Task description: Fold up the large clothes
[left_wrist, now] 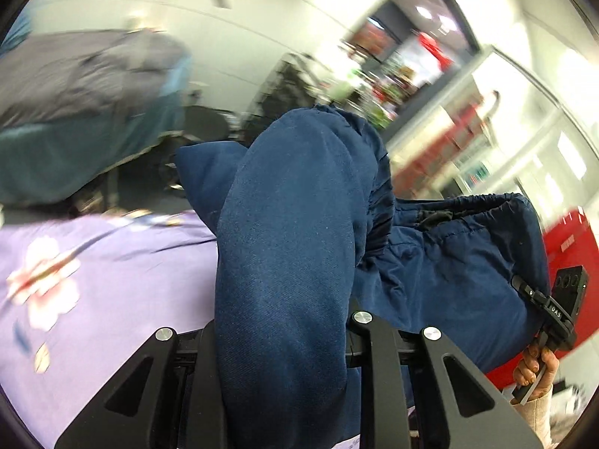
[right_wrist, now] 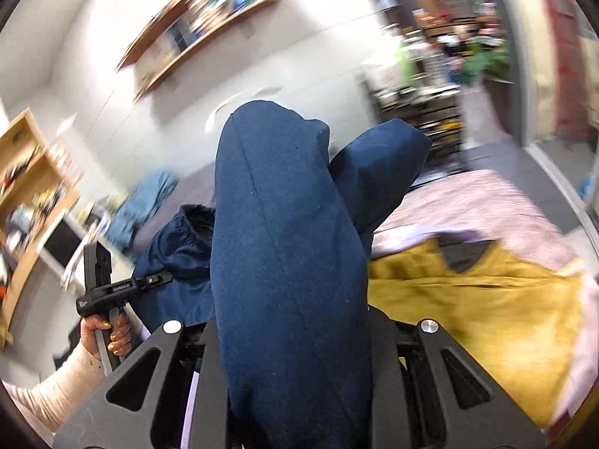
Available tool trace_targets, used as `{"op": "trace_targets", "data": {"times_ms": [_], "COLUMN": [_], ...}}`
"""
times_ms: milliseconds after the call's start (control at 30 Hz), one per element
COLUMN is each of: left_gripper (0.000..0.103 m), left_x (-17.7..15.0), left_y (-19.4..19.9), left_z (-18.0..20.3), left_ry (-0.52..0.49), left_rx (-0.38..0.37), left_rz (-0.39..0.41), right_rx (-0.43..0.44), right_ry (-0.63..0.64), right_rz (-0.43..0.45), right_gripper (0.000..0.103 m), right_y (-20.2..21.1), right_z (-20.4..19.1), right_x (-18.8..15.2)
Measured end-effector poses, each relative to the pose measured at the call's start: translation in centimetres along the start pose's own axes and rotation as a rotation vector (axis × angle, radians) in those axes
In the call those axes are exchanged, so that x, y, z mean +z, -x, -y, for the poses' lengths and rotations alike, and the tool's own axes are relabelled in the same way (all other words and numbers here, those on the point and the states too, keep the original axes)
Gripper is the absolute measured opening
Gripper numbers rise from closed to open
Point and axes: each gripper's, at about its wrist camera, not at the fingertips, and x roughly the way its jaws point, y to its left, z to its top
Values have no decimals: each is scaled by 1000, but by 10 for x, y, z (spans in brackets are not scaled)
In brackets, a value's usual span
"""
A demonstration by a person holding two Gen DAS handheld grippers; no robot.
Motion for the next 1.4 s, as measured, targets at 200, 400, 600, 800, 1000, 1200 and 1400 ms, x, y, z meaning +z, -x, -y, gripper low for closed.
{"op": "trace_targets", "data": {"times_ms": [200,400,600,800,1000,1200,1400], "left_gripper": [22,46,73,75,83,96,97], "left_x": [-3,-34,-25,8,3,-40,-87], "left_y": [-126,-225,-217,-190,-153,-138,-128], "left_z": [46,38,-18,-33,22,78,99], "left_ry": [-75,-139,56,135,-90,-302,-353], "left_rx": [-16,242,253,275,400,453,514], "left_rz": [-183,-343,-317,-234,-114,-73,-126], "right_rx": [-193,-331,-294,-351,-826,-620,-296], "right_ry": [-199,-475,-770,-790,-342,54,207], "right_rz": [100,55,110,107,206,139,-188], "right_gripper": [20,27,60,78,84,85,67], "right_y": [65,60,56,39,52,-7,-136], "right_z": [119,239,318,340,241,119,37], "right_x": [-27,-91,-143,-144,-86,-40,-58]}}
